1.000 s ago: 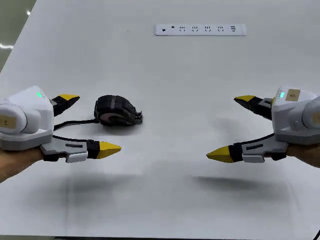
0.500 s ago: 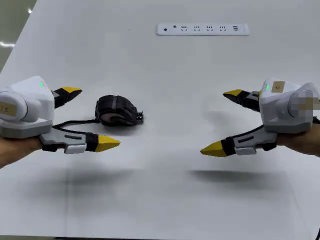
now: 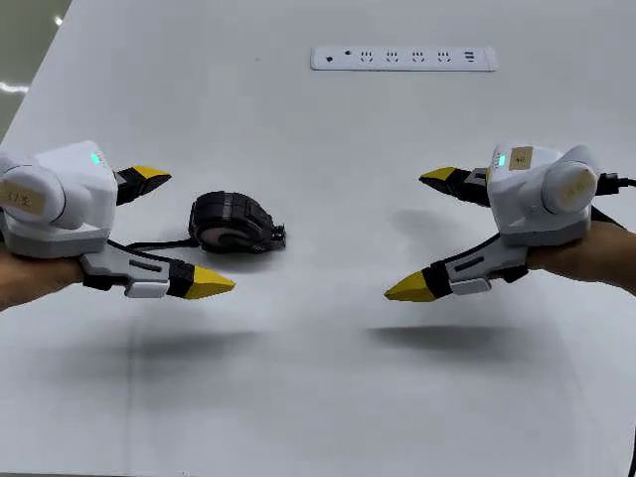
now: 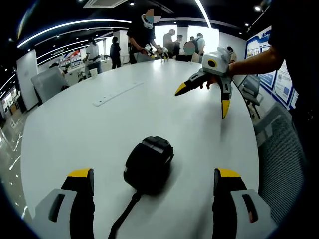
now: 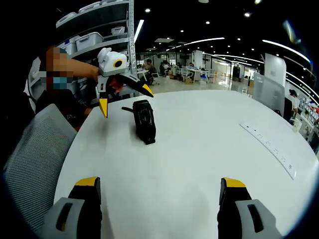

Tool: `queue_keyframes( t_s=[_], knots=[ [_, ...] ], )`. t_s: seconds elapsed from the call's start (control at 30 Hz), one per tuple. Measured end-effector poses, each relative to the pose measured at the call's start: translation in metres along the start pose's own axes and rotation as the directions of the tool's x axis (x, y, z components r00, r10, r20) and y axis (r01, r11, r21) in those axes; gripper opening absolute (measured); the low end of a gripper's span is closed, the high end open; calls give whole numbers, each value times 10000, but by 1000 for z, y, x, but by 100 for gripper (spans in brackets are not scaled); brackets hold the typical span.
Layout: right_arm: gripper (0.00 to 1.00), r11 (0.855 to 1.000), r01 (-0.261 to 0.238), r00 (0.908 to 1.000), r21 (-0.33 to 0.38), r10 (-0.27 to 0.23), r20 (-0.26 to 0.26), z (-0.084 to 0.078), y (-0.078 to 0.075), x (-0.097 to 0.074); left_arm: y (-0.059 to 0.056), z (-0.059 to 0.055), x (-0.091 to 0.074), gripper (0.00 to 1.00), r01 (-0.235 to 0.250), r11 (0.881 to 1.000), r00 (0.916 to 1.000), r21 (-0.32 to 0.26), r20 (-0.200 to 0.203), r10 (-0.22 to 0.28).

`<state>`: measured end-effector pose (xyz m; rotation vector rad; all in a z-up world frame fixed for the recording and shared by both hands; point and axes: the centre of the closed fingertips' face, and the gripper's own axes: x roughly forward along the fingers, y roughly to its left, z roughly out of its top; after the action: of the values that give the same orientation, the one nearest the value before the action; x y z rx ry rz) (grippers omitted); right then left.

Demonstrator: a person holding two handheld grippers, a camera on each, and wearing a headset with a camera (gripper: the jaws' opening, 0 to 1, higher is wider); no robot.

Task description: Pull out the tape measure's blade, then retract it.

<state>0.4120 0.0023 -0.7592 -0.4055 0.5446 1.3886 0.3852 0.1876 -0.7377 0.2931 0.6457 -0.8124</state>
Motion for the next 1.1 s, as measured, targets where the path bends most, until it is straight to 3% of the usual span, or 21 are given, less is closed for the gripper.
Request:
queue_keyframes(
  t_s=[0.23, 0.6, 1.1],
  knots=[
    [99, 9989, -397, 9992, -231, 396, -36, 5, 2, 14, 4, 2, 5, 96, 361, 9988, 9991, 342, -248, -352],
    [93, 9943, -869, 9962, -610, 870, -14, 16, 7, 36, 5, -4, 10, 89, 918, 9928, 9934, 772, -760, -859],
    [70, 9808, -1215, 9920, -1526, 1254, 158, 32, 9, 63, 5, -5, 12, 65, 1694, 9742, 9801, 1490, -1292, -1506]
  ],
)
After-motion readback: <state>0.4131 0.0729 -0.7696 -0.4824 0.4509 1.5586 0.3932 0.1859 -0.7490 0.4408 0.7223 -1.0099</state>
